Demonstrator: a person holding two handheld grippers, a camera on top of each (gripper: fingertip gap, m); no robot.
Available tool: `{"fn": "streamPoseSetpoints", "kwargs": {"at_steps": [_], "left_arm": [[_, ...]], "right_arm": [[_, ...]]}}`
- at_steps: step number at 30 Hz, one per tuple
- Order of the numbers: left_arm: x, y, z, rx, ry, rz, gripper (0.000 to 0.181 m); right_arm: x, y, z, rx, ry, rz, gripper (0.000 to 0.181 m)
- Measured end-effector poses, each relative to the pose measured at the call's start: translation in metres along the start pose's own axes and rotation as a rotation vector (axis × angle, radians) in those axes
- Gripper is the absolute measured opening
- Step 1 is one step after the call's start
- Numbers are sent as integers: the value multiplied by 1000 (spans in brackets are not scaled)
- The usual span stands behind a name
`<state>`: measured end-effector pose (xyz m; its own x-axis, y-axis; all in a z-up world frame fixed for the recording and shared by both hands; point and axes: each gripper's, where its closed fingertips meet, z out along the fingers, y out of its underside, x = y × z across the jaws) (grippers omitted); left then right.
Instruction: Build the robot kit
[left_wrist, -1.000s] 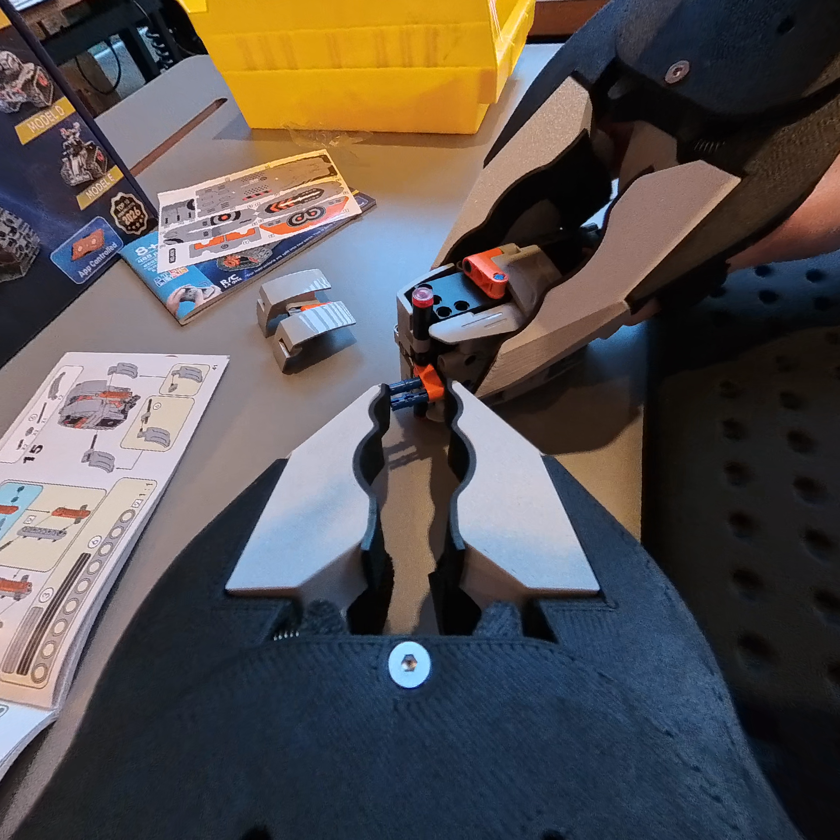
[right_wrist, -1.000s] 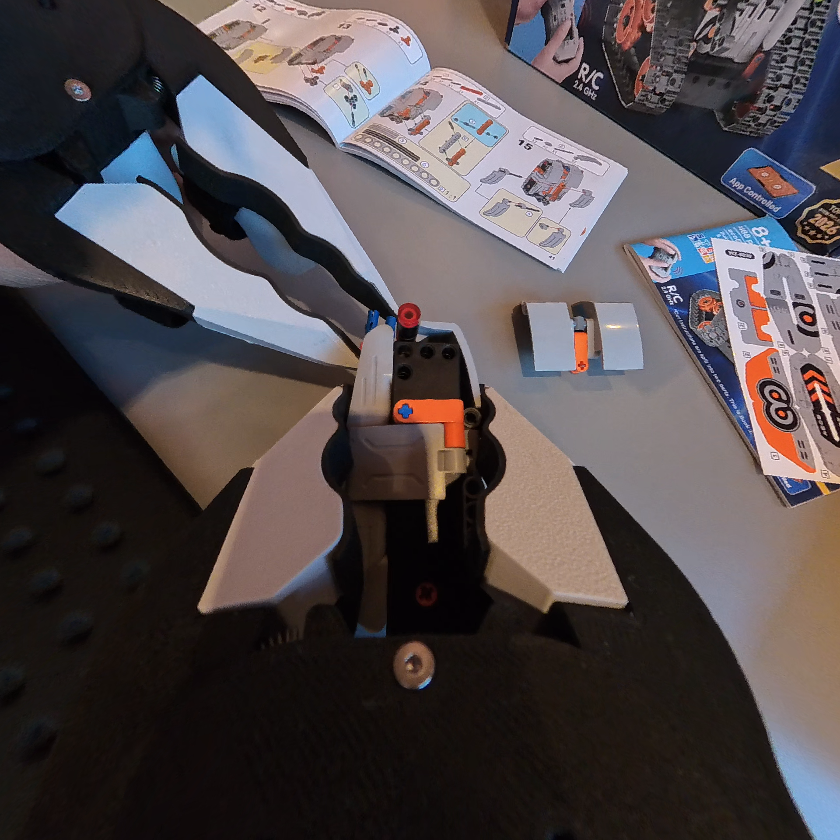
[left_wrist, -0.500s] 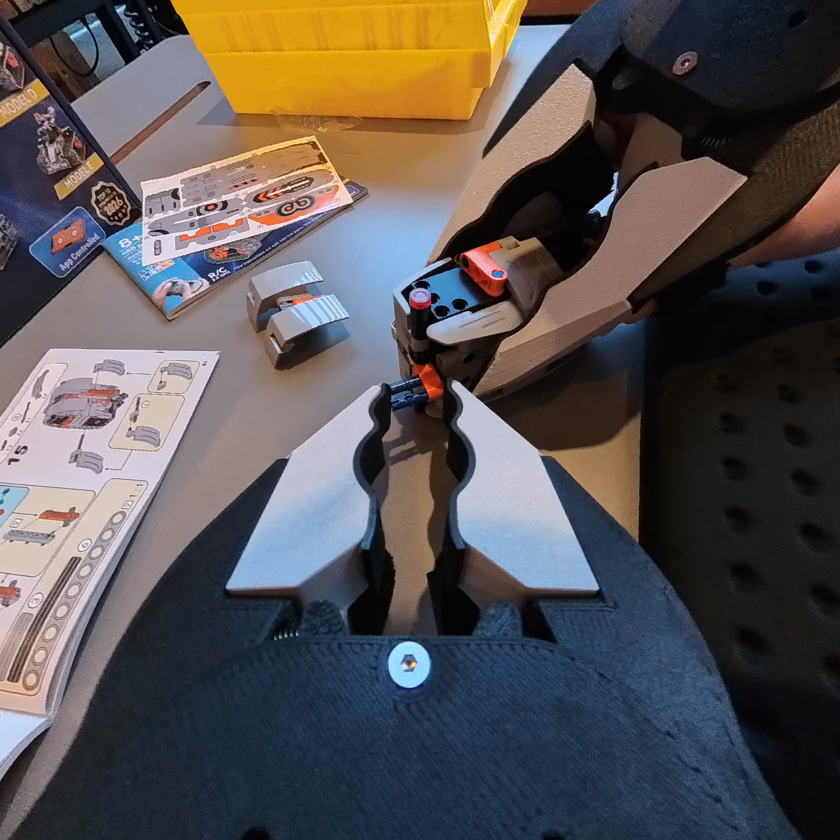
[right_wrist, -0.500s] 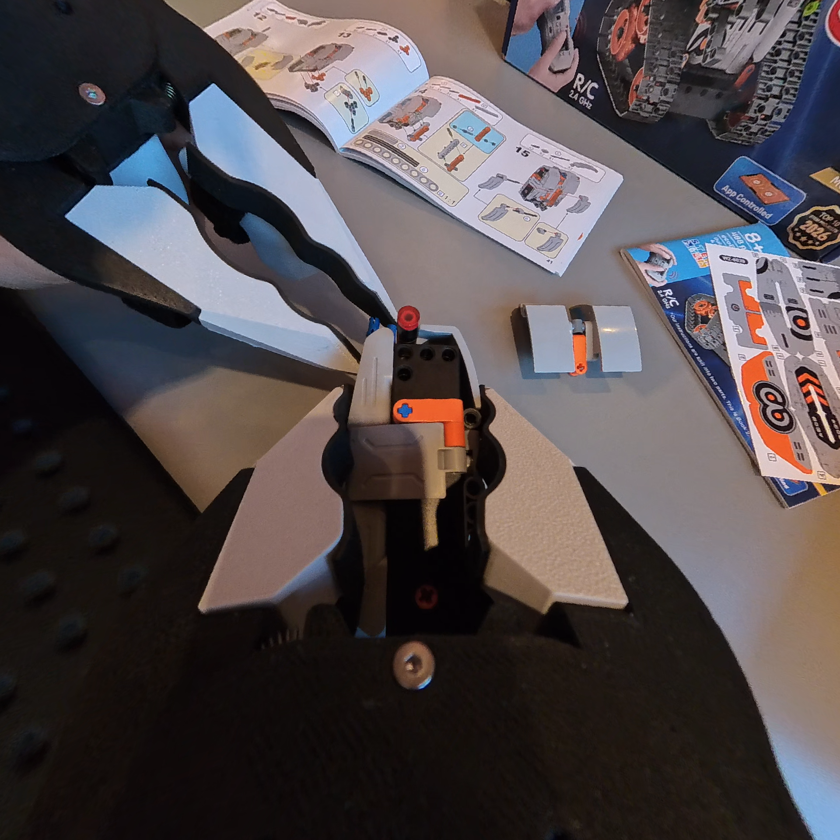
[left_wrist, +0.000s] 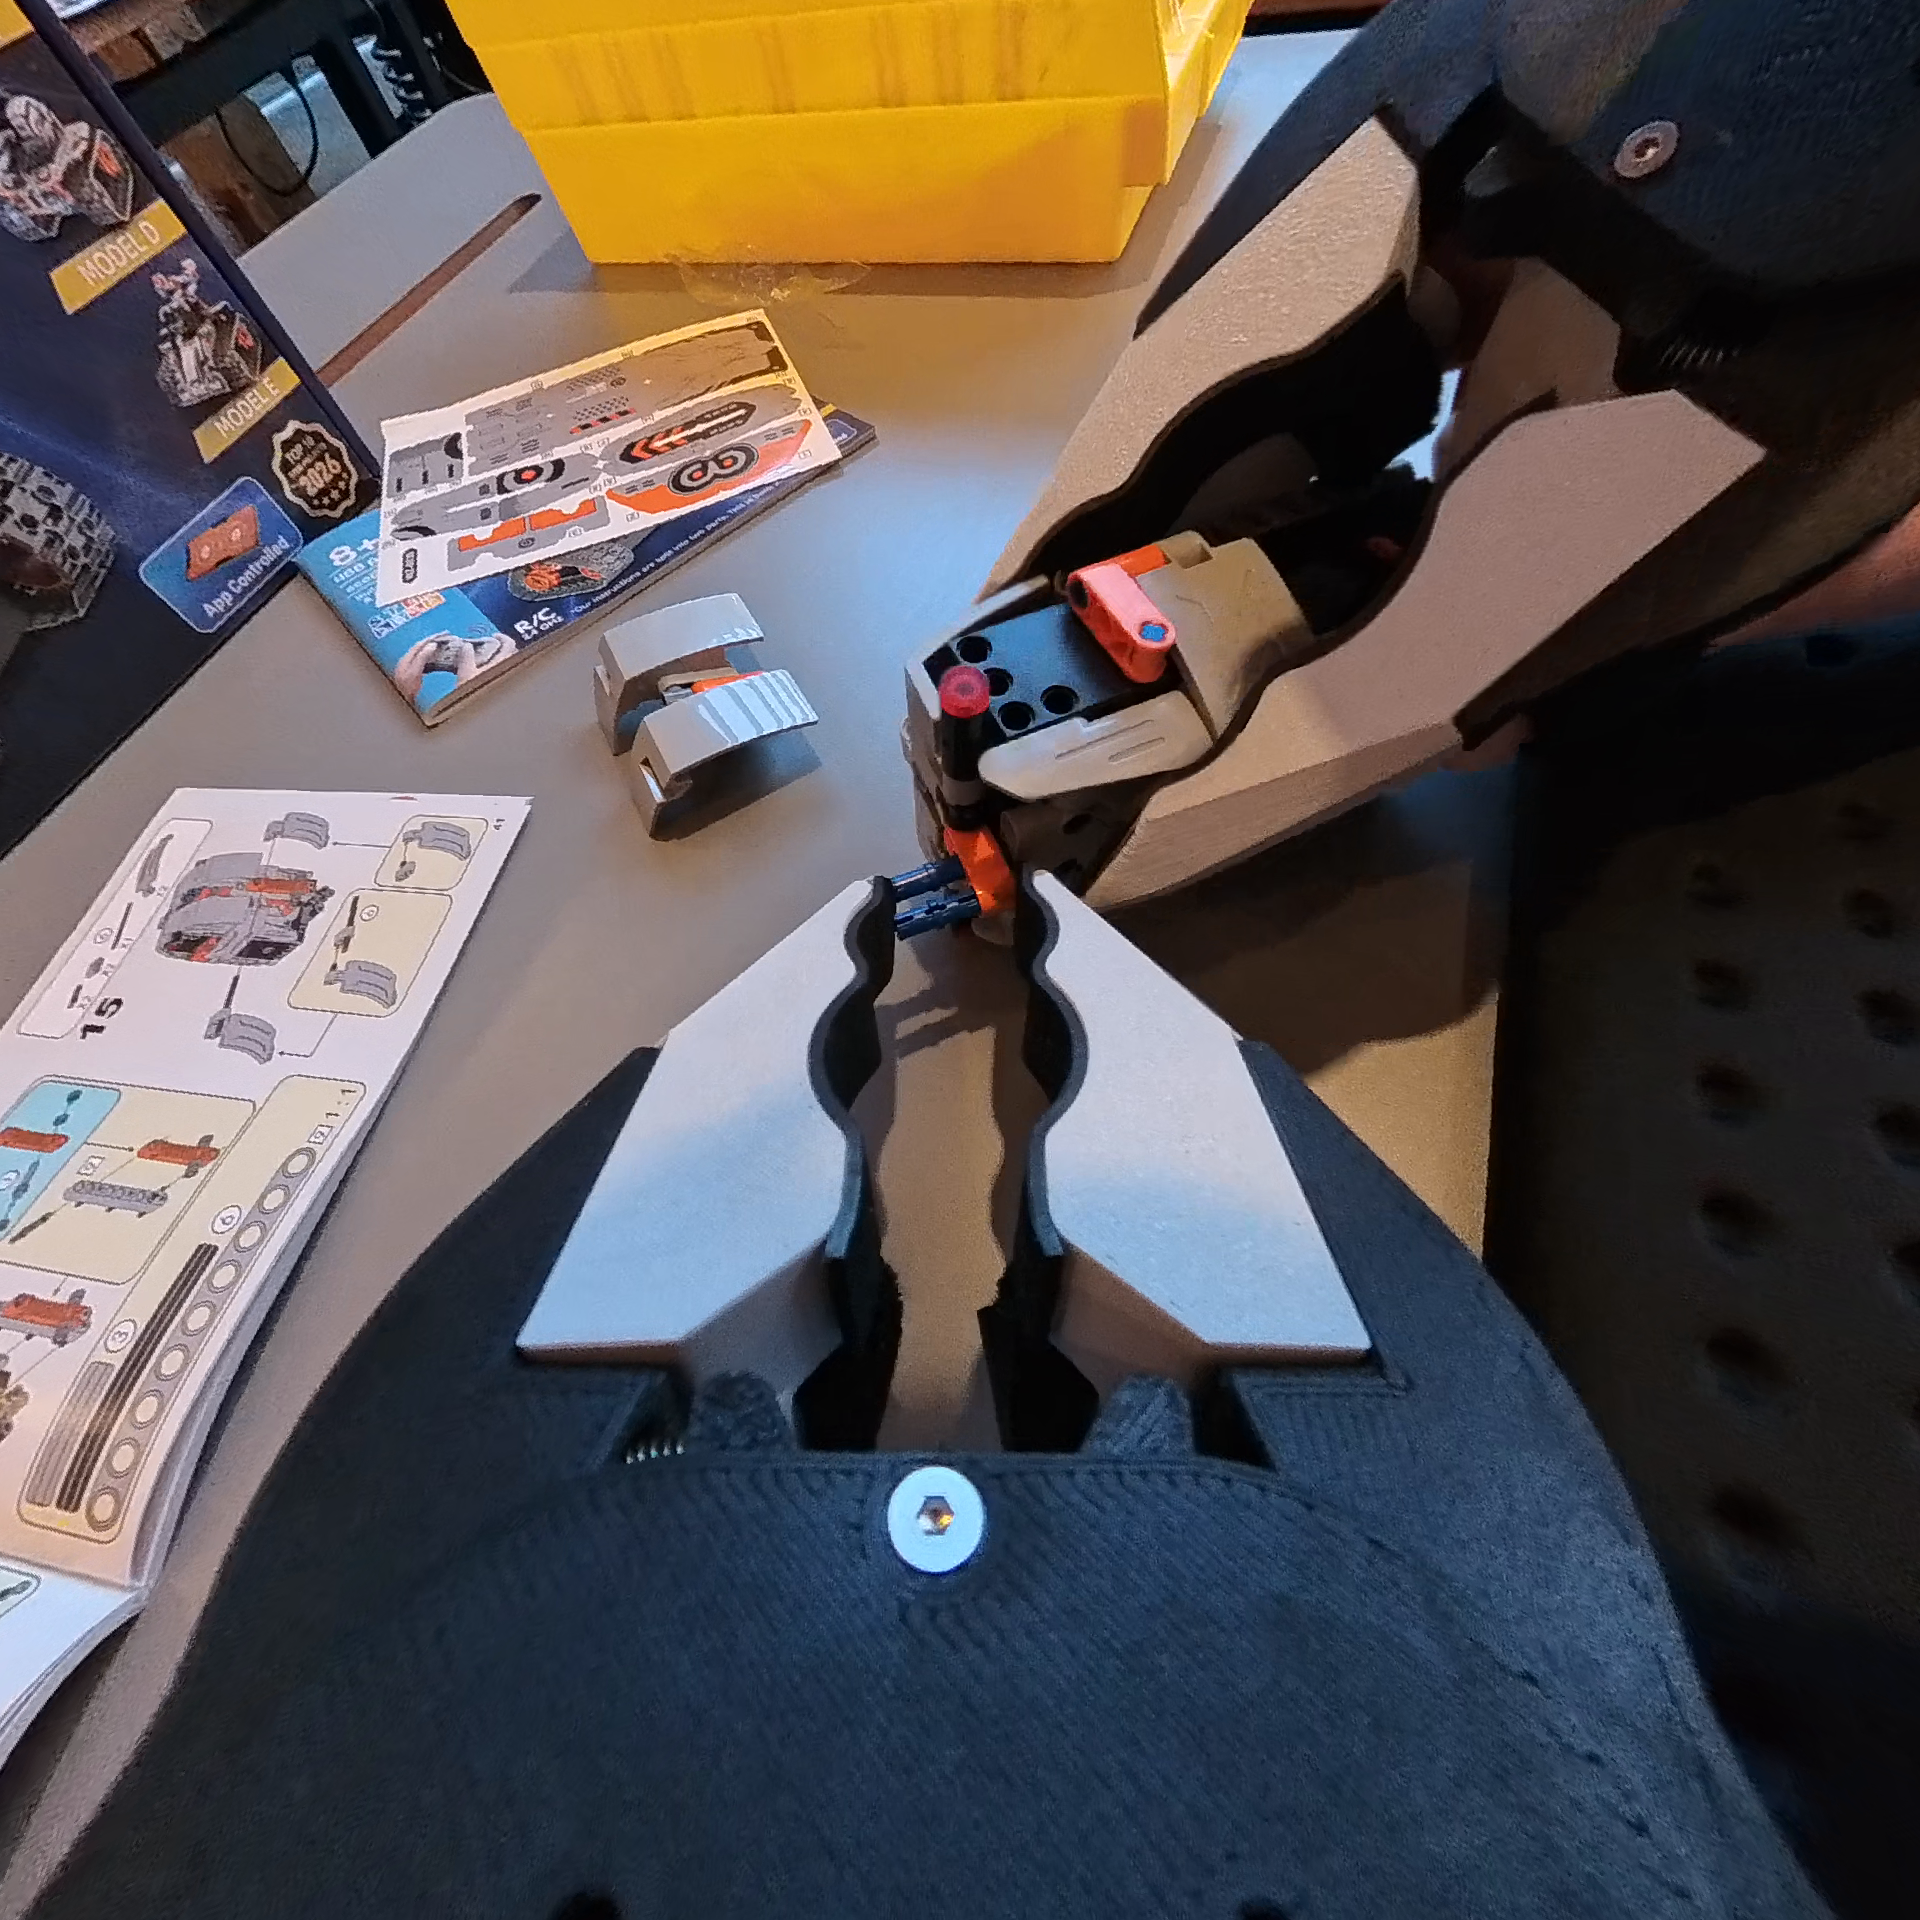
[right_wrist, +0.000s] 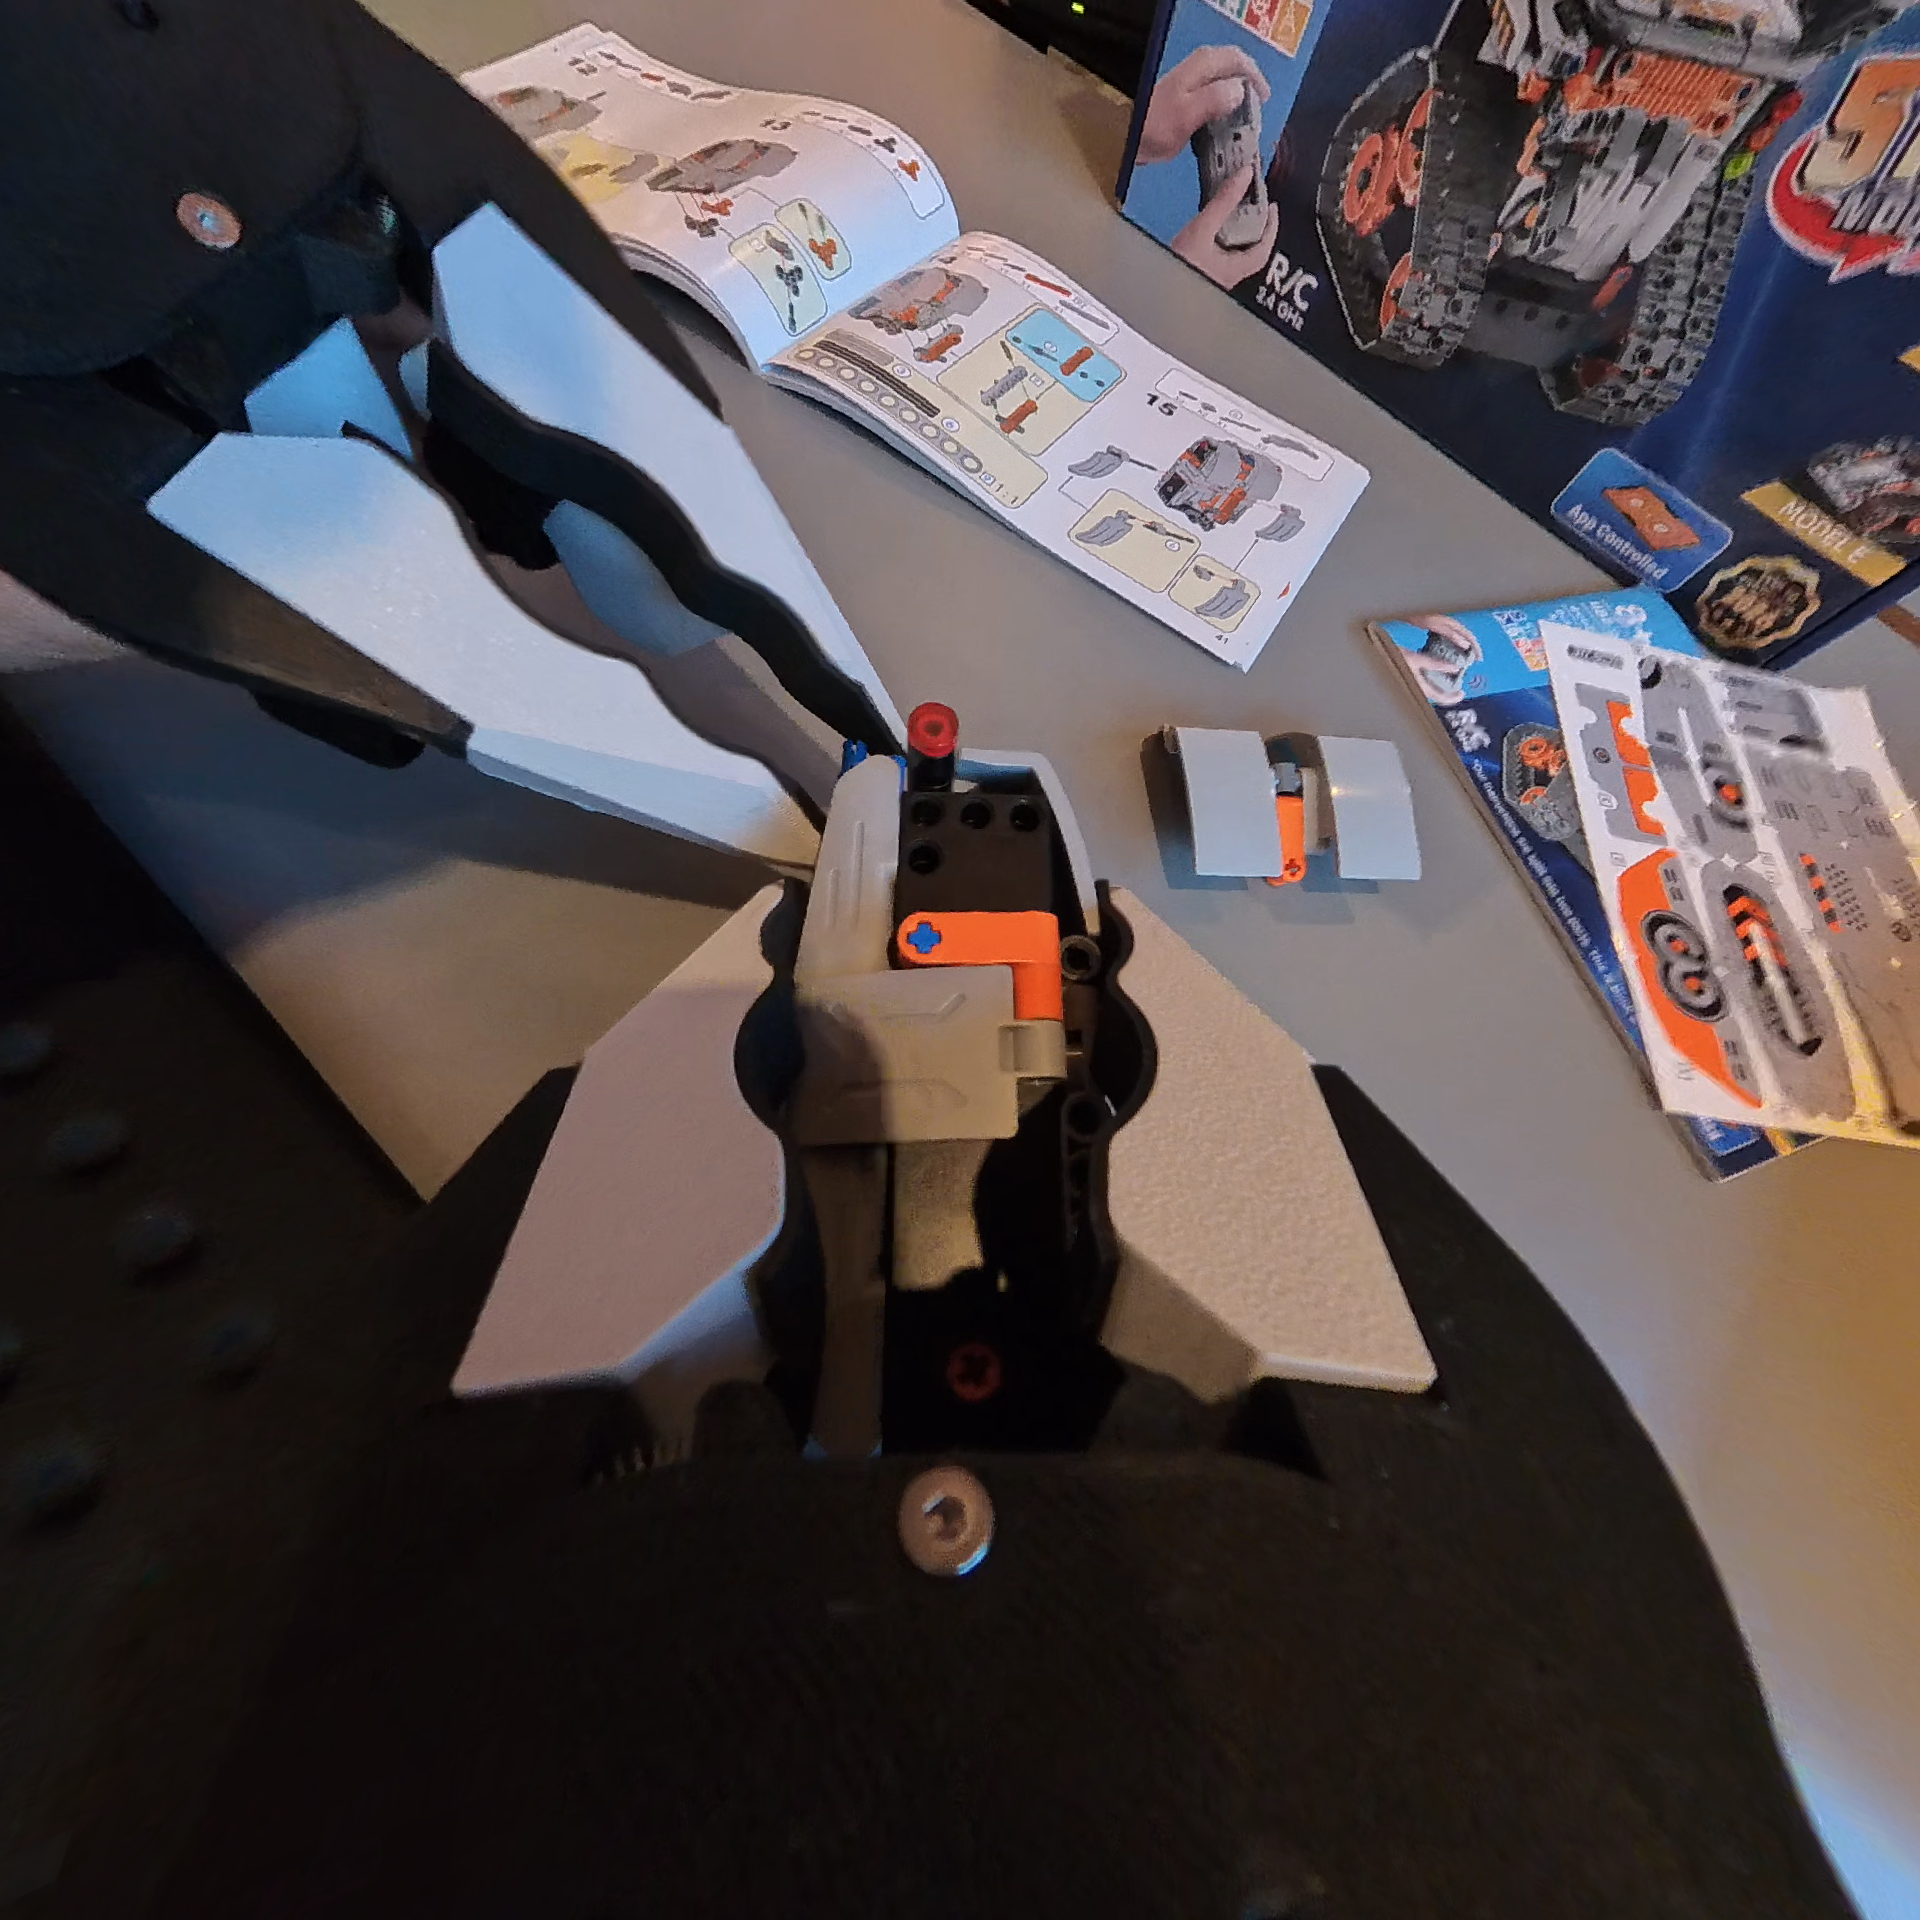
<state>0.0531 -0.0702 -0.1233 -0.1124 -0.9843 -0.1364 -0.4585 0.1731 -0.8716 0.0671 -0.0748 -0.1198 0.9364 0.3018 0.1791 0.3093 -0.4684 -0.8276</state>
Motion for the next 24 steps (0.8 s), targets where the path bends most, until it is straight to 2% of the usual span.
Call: {"fn": "streamPoseSetpoints", "kwargs": {"at_steps": [2, 4, 5, 10, 12, 17, 24], "left_arm": [[0, 0, 0, -3, -9, 11, 22], [0, -1, 1, -2, -1, 1, 22], [1, -1, 2, -2, 9, -5, 22], [1, -2, 2, 1, 8, -7, 22], [0, -2, 2, 6, 23, -32, 22], [-3, -3, 4, 13, 61, -86, 22], [-6, -5, 8, 11, 34, -94, 22]], "right_arm": [[-2, 1, 0, 2, -4, -64, 57], [-6, 8, -1, -22, -23, -121, 72], [-8, 8, -3, -19, -24, -145, 72], [-1, 16, -15, -44, 25, -143, 67], [2, 17, -17, -41, 41, -123, 57], [6, 16, -15, -43, 28, -32, 55], [10, 17, -13, -56, 45, 26, 55]]}}
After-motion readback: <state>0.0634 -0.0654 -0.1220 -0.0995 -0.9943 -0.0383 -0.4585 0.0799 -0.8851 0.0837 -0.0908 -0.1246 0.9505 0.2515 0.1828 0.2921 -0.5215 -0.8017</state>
